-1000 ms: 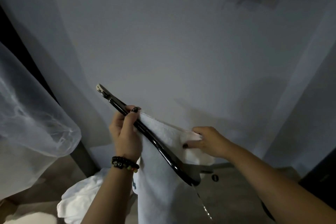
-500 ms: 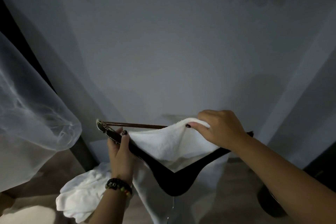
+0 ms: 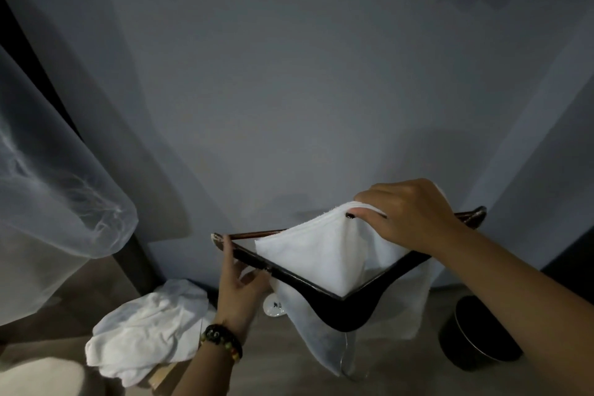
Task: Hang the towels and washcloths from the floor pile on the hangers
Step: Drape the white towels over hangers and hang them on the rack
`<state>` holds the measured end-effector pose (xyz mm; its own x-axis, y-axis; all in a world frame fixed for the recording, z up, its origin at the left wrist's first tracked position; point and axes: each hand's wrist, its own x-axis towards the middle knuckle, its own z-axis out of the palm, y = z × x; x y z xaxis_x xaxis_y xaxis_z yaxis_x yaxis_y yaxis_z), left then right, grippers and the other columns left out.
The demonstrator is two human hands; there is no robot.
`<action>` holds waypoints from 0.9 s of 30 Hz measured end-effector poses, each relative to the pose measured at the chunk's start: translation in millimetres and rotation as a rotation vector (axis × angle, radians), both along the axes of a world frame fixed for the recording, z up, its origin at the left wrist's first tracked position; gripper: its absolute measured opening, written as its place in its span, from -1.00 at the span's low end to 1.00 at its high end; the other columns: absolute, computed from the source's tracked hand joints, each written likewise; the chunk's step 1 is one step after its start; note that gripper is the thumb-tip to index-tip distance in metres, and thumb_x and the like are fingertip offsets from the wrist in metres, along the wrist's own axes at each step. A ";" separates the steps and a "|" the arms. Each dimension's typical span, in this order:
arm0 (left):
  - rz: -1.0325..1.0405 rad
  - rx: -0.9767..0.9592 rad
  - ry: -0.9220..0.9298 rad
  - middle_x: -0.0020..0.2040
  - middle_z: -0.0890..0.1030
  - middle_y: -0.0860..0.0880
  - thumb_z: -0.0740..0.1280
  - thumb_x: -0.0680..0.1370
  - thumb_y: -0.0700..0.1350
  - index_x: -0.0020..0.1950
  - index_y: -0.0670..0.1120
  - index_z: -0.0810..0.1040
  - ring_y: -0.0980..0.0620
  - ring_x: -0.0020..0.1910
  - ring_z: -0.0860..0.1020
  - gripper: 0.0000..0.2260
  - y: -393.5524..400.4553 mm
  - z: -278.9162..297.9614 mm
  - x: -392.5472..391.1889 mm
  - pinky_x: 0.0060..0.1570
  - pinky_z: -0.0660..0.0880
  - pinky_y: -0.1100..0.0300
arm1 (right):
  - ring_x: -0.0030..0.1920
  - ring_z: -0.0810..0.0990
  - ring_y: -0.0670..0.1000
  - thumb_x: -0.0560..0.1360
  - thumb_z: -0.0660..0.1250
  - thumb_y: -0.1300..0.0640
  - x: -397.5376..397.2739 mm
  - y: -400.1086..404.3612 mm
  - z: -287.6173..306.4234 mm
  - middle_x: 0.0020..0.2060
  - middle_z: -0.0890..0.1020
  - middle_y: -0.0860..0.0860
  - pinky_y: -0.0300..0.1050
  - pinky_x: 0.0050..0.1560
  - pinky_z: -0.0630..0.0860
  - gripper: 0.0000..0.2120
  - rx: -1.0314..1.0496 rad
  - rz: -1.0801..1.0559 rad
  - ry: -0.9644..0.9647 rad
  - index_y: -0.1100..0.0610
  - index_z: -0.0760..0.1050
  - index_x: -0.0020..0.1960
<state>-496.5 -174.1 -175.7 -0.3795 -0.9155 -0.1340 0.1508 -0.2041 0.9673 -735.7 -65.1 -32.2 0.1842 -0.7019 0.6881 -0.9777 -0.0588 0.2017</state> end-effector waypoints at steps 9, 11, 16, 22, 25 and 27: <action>-0.223 0.149 0.004 0.15 0.65 0.01 0.53 0.38 -0.18 0.32 0.11 0.50 0.00 0.13 0.60 -0.45 9.9 -5.7 -19.7 0.16 0.53 -0.01 | -0.54 0.42 0.06 0.53 0.35 -0.02 9.8 12.7 5.5 -0.49 0.49 -0.01 -0.13 -0.59 0.34 -0.71 -0.092 0.003 0.111 0.11 0.61 -0.28; -0.221 0.166 -0.068 0.33 0.53 -0.03 0.50 0.43 -0.18 0.38 0.04 0.44 -0.02 0.25 0.53 -0.45 16.7 -6.3 -26.8 0.20 0.50 0.04 | -0.54 0.43 0.05 0.54 0.33 -0.03 14.5 13.8 5.6 -0.49 0.49 -0.01 -0.13 -0.59 0.35 -0.70 -0.094 -0.006 0.099 0.10 0.61 -0.28; -0.101 -0.011 -0.312 0.35 0.48 -0.04 0.56 0.14 0.28 0.51 0.24 0.05 -0.12 0.29 0.47 0.07 21.7 -17.8 -29.3 0.26 0.46 -0.13 | -0.54 0.41 0.07 0.56 0.28 -0.05 19.4 14.9 0.5 -0.51 0.48 -0.01 -0.13 -0.59 0.34 -0.64 -0.079 -0.111 -0.007 0.10 0.57 -0.34; -0.060 0.190 -0.437 0.08 0.62 -0.16 0.58 0.20 0.21 0.36 -0.28 0.33 -0.11 0.04 0.62 -0.07 36.5 -39.9 -33.5 0.09 0.57 -0.09 | -0.56 0.39 0.08 0.50 0.31 -0.02 30.4 12.3 -2.1 -0.54 0.44 -0.01 -0.13 -0.58 0.36 -0.66 -0.036 -0.202 -0.164 0.13 0.50 -0.38; -0.316 0.328 -0.420 -0.10 0.68 -0.12 0.48 0.43 0.11 0.11 -0.24 0.55 -0.02 -0.18 0.66 -0.53 43.9 -32.2 -30.0 -0.21 0.59 0.14 | -0.56 0.41 0.06 0.49 0.24 -0.05 36.1 8.0 -3.1 -0.55 0.45 -0.03 -0.12 -0.57 0.40 -0.64 0.008 -0.256 -0.220 0.13 0.47 -0.39; -0.385 0.373 -0.413 -0.08 0.66 -0.16 0.38 0.54 -0.09 0.12 -0.24 0.52 -0.02 -0.25 0.63 -0.74 46.6 -26.9 -29.0 -0.39 0.52 0.22 | -0.56 0.43 0.06 0.49 0.23 -0.05 37.7 6.1 -4.5 -0.54 0.47 -0.03 -0.11 -0.55 0.42 -0.64 0.036 -0.291 -0.248 0.14 0.48 -0.38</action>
